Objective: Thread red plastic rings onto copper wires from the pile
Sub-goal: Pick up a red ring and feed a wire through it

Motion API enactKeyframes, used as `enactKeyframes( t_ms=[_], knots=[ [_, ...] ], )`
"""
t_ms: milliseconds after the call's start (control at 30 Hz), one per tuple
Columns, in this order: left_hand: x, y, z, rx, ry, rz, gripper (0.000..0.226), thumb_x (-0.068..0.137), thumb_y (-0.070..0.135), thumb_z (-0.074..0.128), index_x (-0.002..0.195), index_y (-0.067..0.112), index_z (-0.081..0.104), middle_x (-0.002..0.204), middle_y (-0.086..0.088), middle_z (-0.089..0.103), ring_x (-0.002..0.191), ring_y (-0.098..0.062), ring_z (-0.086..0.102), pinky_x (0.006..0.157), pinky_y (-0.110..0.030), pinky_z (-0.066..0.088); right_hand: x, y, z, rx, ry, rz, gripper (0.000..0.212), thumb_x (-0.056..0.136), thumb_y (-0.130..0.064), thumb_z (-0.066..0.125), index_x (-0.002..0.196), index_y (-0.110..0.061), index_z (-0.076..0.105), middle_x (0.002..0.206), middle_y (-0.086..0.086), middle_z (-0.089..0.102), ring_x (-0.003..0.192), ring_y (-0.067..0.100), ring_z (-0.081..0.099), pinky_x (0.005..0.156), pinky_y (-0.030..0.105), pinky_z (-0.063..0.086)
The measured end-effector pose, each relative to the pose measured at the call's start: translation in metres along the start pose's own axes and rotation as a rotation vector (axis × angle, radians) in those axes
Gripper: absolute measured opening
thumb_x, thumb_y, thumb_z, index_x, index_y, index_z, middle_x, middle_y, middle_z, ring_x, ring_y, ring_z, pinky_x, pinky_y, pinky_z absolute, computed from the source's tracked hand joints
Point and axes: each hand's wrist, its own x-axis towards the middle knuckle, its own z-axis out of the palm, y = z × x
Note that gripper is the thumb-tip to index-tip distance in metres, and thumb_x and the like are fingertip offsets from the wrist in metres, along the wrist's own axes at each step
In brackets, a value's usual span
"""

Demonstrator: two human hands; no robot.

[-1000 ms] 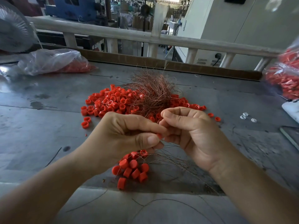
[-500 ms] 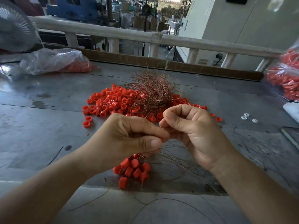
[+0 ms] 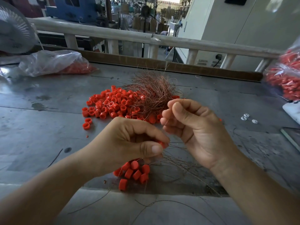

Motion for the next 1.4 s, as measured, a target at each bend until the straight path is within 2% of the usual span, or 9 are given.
enactKeyframes(
  t_ms=[167,233,333,400,533,700,967,1233,1400],
  knots=[
    [0.002,0.002,-0.001,0.025,0.081,0.082,0.021,0.066,0.041,0.072,0.080,0.025,0.074,0.092,0.009,0.070,0.084,-0.003,0.064,0.068,-0.012,0.048,0.002,-0.013,-0.006,0.111,0.076,-0.183,0.016,0.059,-0.023,0.066,0.071,-0.017,0.074,0.058,-0.004,0.065,0.052,0.006,0.061,0.051,0.018,0.050],
    [0.004,0.002,-0.005,0.046,0.203,0.121,0.028,0.062,0.053,0.073,0.077,0.029,0.073,0.074,0.012,0.066,0.066,0.001,0.058,0.059,-0.011,0.045,0.003,-0.024,-0.013,0.106,0.108,-0.259,0.015,0.064,-0.022,0.062,0.073,-0.019,0.074,0.057,-0.008,0.062,0.050,0.003,0.056,0.047,0.015,0.046],
    [0.004,0.002,-0.011,-0.154,0.316,0.049,0.039,0.048,0.052,0.082,0.073,0.023,0.074,0.060,0.004,0.063,0.048,-0.004,0.052,0.044,-0.015,0.043,0.003,-0.037,-0.020,0.005,0.131,-0.341,0.017,0.067,-0.023,0.060,0.075,-0.020,0.074,0.058,-0.010,0.056,0.049,0.000,0.047,0.042,0.012,0.038],
    [0.004,0.001,-0.012,-0.250,0.284,0.022,0.037,0.046,0.040,0.086,0.074,0.019,0.073,0.066,-0.002,0.068,0.053,-0.009,0.061,0.048,-0.017,0.048,0.002,-0.039,-0.022,-0.136,0.125,-0.429,0.015,0.069,-0.024,0.062,0.078,-0.021,0.073,0.058,-0.011,0.055,0.050,0.002,0.046,0.044,0.013,0.038],
    [0.006,0.001,-0.011,-0.311,0.228,0.027,0.034,0.046,0.026,0.087,0.075,0.016,0.073,0.081,-0.007,0.072,0.069,-0.013,0.068,0.060,-0.019,0.053,-0.001,-0.031,-0.018,-0.694,0.077,-0.642,0.009,0.081,-0.019,0.061,0.082,-0.025,0.067,0.070,-0.010,0.059,0.056,0.003,0.054,0.055,0.013,0.045],
    [0.005,0.000,-0.010,-0.317,0.247,0.019,0.037,0.044,0.030,0.089,0.076,0.020,0.073,0.083,-0.006,0.072,0.071,-0.015,0.069,0.062,-0.020,0.054,-0.002,-0.011,-0.008,-0.994,-0.025,-0.612,0.018,0.078,-0.019,0.062,0.090,-0.033,0.061,0.080,-0.012,0.056,0.065,-0.001,0.054,0.060,0.009,0.040],
    [0.004,0.000,-0.010,-0.335,0.225,0.016,0.040,0.045,0.023,0.088,0.083,0.016,0.075,0.085,-0.008,0.073,0.079,-0.018,0.071,0.067,-0.021,0.054,-0.007,-0.003,-0.002,-1.044,-0.005,-0.590,0.012,0.078,-0.016,0.064,0.081,-0.027,0.061,0.075,-0.009,0.060,0.069,0.005,0.056,0.061,0.010,0.040],
    [0.004,0.003,-0.008,-0.319,0.203,0.021,0.042,0.046,0.023,0.087,0.085,0.017,0.076,0.085,-0.007,0.074,0.079,-0.017,0.071,0.068,-0.021,0.054,-0.007,-0.002,-0.001,-1.127,-0.042,-0.582,0.006,0.076,-0.014,0.064,0.078,-0.012,0.069,0.072,-0.011,0.057,0.071,-0.001,0.052,0.064,0.005,0.037],
    [0.004,0.005,-0.007,-0.325,0.211,0.021,0.036,0.048,0.015,0.081,0.084,0.014,0.075,0.085,-0.008,0.073,0.077,-0.016,0.071,0.066,-0.020,0.054,-0.008,-0.003,-0.002,-1.145,-0.021,-0.576,0.006,0.076,-0.014,0.064,0.077,-0.012,0.070,0.071,-0.004,0.060,0.069,0.007,0.055,0.061,0.011,0.041]
  ],
)
